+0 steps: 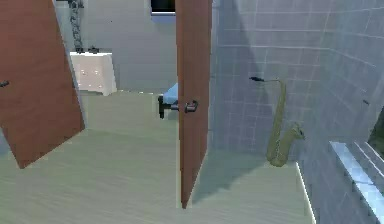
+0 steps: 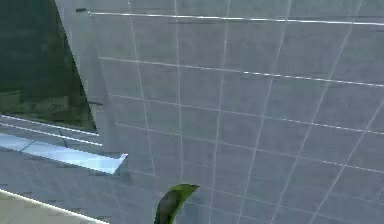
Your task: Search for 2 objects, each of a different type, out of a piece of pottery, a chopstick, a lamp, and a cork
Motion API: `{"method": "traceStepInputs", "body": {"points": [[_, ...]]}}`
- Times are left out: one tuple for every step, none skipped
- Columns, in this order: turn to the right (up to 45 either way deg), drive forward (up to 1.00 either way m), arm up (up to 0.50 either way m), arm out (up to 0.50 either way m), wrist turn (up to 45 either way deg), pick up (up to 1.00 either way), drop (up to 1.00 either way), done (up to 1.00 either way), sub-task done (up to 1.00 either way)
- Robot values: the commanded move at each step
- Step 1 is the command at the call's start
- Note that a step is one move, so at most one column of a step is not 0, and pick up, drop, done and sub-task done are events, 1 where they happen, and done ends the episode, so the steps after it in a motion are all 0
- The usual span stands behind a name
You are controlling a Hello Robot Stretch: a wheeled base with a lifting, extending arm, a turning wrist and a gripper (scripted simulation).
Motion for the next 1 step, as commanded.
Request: {"method": "traceStepInputs", "body": {"points": [[-45.0, 0.0, 0.0, 0.0, 0.0, 0.0, 0.0, 0.0, 0.0]]}}
